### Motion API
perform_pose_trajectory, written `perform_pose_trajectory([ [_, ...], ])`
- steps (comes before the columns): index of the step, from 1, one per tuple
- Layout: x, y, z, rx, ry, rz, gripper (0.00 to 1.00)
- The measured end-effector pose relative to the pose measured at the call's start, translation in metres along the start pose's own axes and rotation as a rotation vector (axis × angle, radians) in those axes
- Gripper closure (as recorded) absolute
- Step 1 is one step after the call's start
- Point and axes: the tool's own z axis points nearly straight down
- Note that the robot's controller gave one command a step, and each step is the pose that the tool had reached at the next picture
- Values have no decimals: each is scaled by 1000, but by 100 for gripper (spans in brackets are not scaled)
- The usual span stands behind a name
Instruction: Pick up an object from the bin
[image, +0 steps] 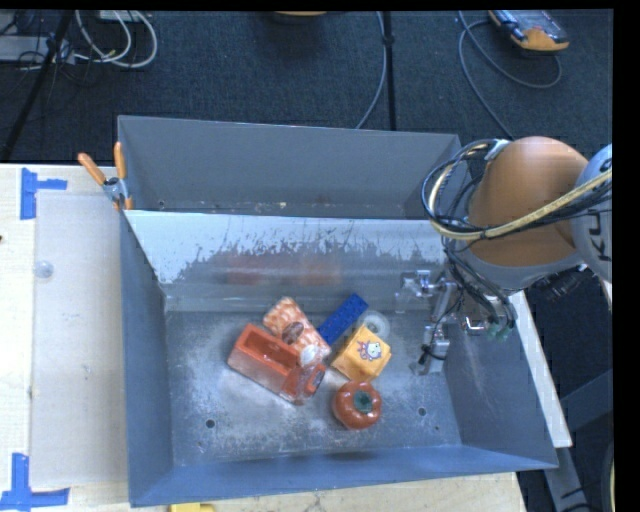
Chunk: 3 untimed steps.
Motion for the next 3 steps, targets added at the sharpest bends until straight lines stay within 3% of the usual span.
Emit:
perform_pose_trajectory([
  [1,-1,0,-5,1,-8,-2,0],
  [2,-16,4,24,2,-13,-132,0],
  [3,-32,18,46,1,-5,-512,0],
])
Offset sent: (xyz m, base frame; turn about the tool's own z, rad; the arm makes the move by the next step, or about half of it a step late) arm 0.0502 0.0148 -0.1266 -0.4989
